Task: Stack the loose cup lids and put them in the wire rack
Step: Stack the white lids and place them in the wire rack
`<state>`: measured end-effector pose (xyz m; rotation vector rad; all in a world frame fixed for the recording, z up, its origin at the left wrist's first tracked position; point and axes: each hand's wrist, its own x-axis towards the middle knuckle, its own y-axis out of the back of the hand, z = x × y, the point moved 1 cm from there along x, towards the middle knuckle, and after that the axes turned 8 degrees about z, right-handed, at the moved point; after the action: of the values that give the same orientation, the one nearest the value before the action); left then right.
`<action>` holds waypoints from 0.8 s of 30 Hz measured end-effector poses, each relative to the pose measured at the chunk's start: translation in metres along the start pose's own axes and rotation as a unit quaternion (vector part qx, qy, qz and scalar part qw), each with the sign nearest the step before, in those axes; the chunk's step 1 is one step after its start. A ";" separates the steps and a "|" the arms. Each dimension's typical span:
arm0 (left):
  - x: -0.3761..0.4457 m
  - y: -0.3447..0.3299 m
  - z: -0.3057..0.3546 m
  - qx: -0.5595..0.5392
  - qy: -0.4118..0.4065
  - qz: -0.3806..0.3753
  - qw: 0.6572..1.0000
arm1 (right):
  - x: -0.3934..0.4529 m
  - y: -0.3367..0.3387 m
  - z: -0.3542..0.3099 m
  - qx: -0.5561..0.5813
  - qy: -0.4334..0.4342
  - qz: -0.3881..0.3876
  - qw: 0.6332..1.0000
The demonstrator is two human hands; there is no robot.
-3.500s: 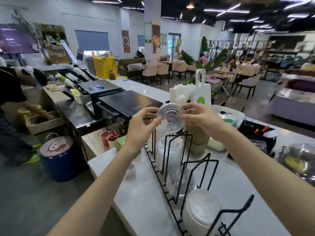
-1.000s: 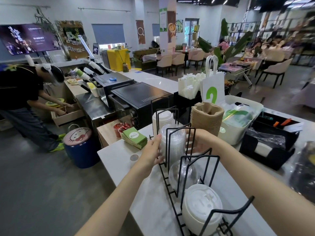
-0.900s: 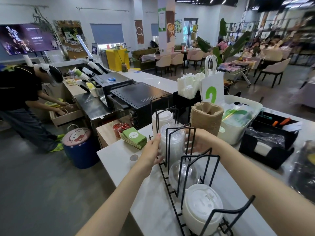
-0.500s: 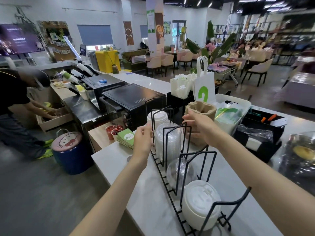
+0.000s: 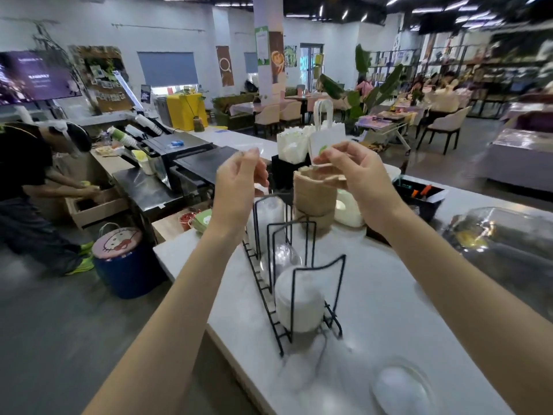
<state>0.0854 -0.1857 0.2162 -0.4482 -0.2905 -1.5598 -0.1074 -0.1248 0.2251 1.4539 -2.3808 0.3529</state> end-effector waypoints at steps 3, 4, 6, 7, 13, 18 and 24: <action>-0.048 -0.010 0.019 -0.014 -0.031 -0.012 0.999 | -0.043 0.032 -0.013 -0.009 0.014 -0.006 1.000; -0.064 -0.013 0.025 -0.019 -0.043 -0.020 0.999 | -0.057 0.042 -0.015 -0.009 0.013 -0.009 1.000; -0.095 -0.021 0.030 -0.023 -0.055 -0.043 0.997 | -0.084 0.063 -0.012 -0.017 -0.005 -0.014 1.000; -0.113 -0.027 0.031 -0.019 -0.055 -0.060 0.997 | -0.099 0.074 -0.008 -0.025 -0.018 -0.012 0.999; -0.198 -0.044 0.008 0.034 -0.026 -0.167 0.985 | -0.179 0.120 0.034 -0.098 -0.099 -0.012 0.990; -0.249 -0.041 -0.049 0.161 0.017 -0.247 0.955 | -0.252 0.162 0.069 -0.190 -0.150 0.000 0.970; -0.267 -0.051 -0.108 0.285 0.030 -0.268 0.920 | -0.308 0.177 0.094 -0.236 -0.195 0.023 0.952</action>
<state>0.0229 0.0057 0.0046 0.1578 -0.8461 -1.9120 -0.1478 0.1698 0.0088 1.3266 -2.5494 -0.5123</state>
